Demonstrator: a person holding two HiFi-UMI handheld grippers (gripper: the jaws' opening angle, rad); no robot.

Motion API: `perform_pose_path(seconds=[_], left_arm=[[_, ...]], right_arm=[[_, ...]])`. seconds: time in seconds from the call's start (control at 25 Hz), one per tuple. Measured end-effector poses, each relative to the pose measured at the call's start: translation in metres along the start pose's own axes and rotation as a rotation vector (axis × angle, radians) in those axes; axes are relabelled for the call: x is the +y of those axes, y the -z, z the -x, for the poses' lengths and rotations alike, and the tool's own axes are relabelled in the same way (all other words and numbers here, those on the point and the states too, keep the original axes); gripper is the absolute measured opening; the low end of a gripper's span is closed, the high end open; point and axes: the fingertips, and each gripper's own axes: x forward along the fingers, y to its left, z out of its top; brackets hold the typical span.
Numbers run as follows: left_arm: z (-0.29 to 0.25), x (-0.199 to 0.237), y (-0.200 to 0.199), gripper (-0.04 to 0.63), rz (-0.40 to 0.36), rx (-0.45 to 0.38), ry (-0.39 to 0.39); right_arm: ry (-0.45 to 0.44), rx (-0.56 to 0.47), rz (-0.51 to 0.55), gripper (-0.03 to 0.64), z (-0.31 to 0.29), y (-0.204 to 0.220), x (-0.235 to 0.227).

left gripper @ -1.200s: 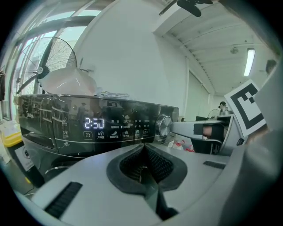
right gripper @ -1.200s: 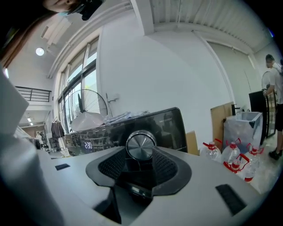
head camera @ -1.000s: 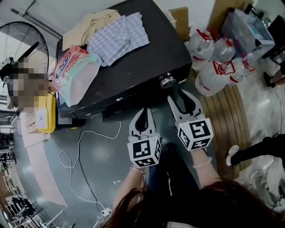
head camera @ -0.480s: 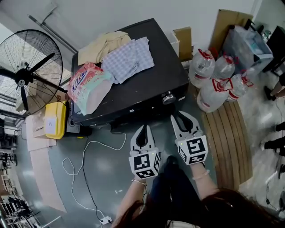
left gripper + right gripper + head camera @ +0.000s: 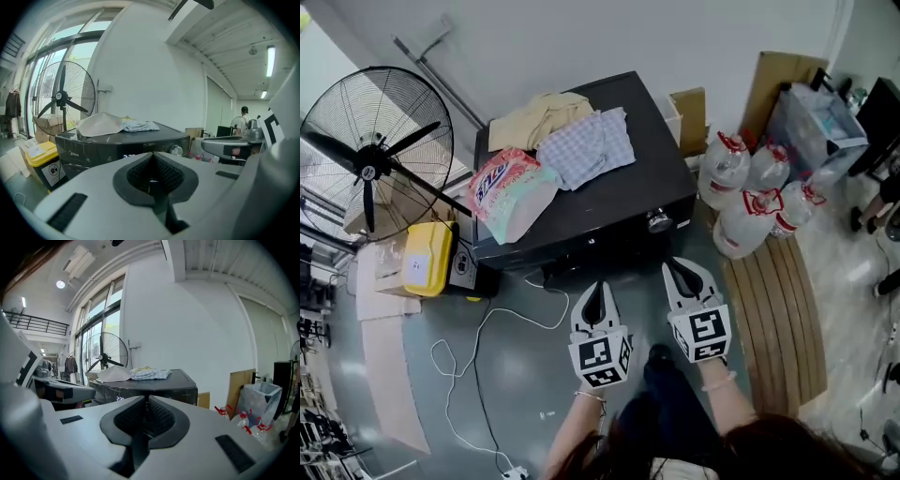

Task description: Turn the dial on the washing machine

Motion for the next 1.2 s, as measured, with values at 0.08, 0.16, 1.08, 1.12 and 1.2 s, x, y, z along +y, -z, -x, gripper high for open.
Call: perform_pose_path(seconds=[0.08, 0.16, 1.08, 1.12, 1.2], left_arm=[[0.011, 0.003, -0.006, 0.017, -0.006, -0.003, 0.002], [0.022, 0.005, -0.013, 0.017, -0.003, -0.008, 0.006], [0.166, 0.026, -0.072, 0.017, -0.014, -0.099, 0.069], [0.174, 0.026, -0.072, 0.017, -0.012, -0.101, 0.074], [0.189, 0.024, -0.073, 0.017, -0.012, -0.108, 0.087]], right_arm=[[0.003, -0.002, 0.006, 0.045, 0.01, -0.005, 0.007], [0.004, 0.0, 0.012, 0.041, 0.019, -0.009, 0.013], [0.053, -0.109, 0.016, 0.026, 0.143, -0.085, 0.108], [0.055, -0.114, 0.018, 0.026, 0.15, -0.086, 0.113], [0.057, -0.121, 0.03, 0.026, 0.163, -0.088, 0.122]])
